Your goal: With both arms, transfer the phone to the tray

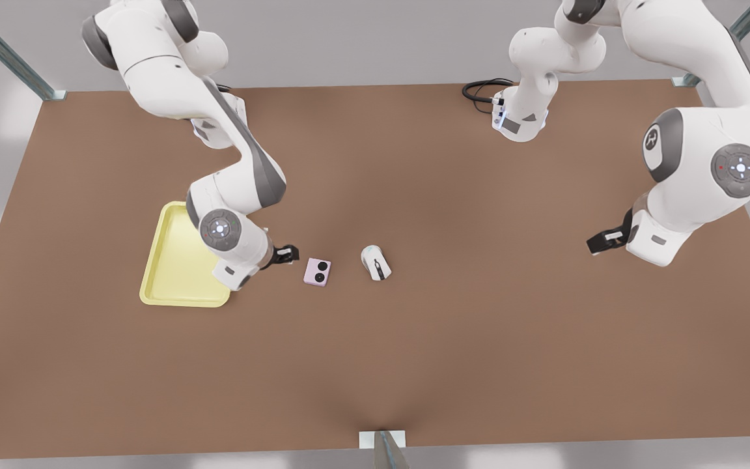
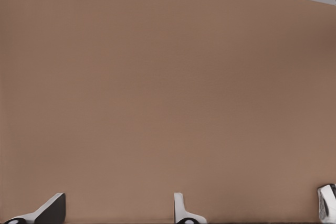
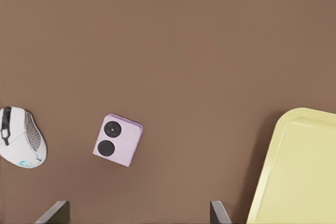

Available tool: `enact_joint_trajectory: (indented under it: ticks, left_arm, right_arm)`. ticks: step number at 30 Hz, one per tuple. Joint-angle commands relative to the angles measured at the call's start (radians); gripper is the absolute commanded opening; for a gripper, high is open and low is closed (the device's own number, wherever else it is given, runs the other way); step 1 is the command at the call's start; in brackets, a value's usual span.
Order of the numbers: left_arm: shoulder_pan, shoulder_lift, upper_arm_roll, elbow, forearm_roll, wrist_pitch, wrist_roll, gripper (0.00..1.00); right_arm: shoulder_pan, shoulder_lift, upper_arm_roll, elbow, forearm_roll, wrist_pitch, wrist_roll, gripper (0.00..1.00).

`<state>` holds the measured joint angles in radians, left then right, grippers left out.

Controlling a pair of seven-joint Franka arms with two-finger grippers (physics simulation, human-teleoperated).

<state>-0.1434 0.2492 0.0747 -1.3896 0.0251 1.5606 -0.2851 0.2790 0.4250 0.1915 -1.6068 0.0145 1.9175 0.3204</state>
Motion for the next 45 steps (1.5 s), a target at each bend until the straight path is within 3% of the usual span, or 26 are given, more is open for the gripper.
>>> enact_joint_trajectory:
  ticks: [1, 3, 9, 18, 45]
  left_arm:
    - [-0.001, 0.027, -0.003, 0.02, -0.037, -0.027, 0.383, 1.0]
    - [-0.01, 0.081, -0.012, 0.101, -0.045, -0.034, 0.435, 1.0]
    - [-0.013, 0.07, -0.004, 0.104, -0.037, -0.034, 0.333, 1.0]
    - [-0.013, 0.076, -0.004, 0.1, -0.039, -0.036, 0.334, 1.0]
    - [-0.016, 0.071, -0.01, 0.095, -0.042, -0.04, 0.304, 1.0]
  right_arm:
    - [0.037, 0.035, -0.003, 0.004, -0.013, 0.198, 0.637, 1.0]
    - [0.06, 0.077, -0.003, -0.002, -0.021, 0.244, 0.717, 1.0]
    - [0.077, 0.156, -0.004, -0.099, -0.068, 0.388, 0.79, 1.0]
    - [0.104, 0.27, -0.004, -0.099, -0.094, 0.495, 0.95, 1.0]
    - [0.121, 0.245, -0.003, -0.222, -0.136, 0.534, 0.89, 1.0]
